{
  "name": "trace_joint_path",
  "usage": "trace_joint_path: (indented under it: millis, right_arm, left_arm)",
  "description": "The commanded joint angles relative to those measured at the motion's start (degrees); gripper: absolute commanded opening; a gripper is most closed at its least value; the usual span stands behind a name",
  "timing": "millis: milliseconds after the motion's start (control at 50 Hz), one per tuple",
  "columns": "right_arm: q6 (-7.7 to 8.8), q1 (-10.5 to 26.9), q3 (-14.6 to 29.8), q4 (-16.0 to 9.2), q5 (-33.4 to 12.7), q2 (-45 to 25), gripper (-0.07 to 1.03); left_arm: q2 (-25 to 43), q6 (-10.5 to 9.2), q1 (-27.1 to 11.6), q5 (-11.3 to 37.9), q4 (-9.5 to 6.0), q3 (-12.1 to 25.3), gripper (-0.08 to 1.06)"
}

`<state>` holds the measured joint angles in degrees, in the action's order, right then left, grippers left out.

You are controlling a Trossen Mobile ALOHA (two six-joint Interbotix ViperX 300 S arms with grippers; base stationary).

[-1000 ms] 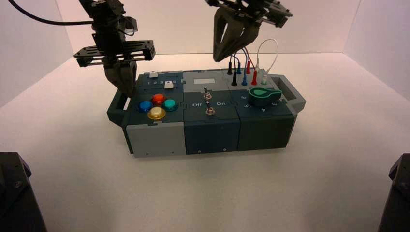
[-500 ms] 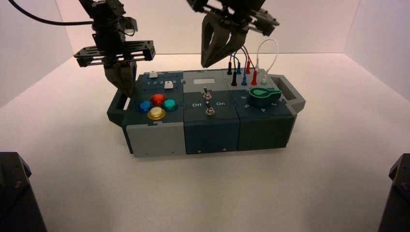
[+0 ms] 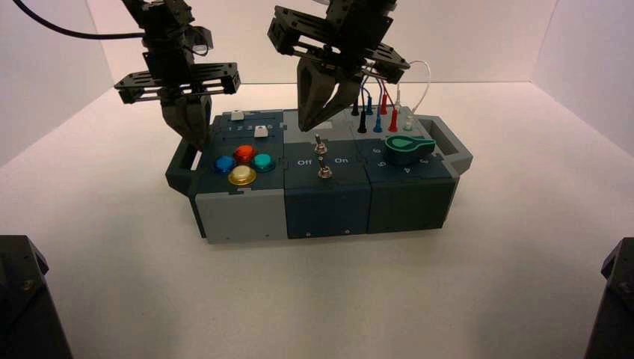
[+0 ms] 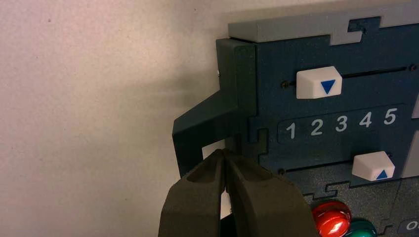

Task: Flip the top switch on with the right gripper.

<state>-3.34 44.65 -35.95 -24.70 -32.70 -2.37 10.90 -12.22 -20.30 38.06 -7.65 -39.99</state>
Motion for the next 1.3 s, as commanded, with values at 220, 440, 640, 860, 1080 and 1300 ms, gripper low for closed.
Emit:
trace_joint_path:
  millis: [220, 440, 640, 860, 1080, 1300]
  right_arm:
    - [-1.05, 0.18, 4.48, -0.35, 0.44, -2.81, -0.02]
    - [-2.02, 0.0, 5.1, -0.35, 0.09, -4.83, -0.02]
    - [-2.9, -0.09, 5.27, -0.35, -0.53, -5.89, -0.02]
    - [-3.16, -0.09, 6.33, -0.35, -0.62, -7.91, -0.02]
    - [-3.25, -0.18, 7.38, 0.0, -0.62, -9.4, -0.02]
    - [-3.25, -1.05, 7.73, 0.62, -0.79, -10.2, -0.02]
  left_arm:
    - [2.99, 0.79, -0.35, -0.88, 0.44, -0.88, -0.03]
    - [4.31, 0.88, -0.35, -1.14, 0.53, -0.88, -0.03]
    - [5.01, 1.14, -0.44, -1.14, 0.44, -0.53, -0.03]
    - [5.01, 1.14, -0.44, -1.14, 0.44, -0.09, -0.03]
    - [5.01, 1.41, -0.44, -1.14, 0.53, 0.18, -0.03]
    - [5.19, 1.58, -0.35, -1.23, 0.53, 0.18, -0.03]
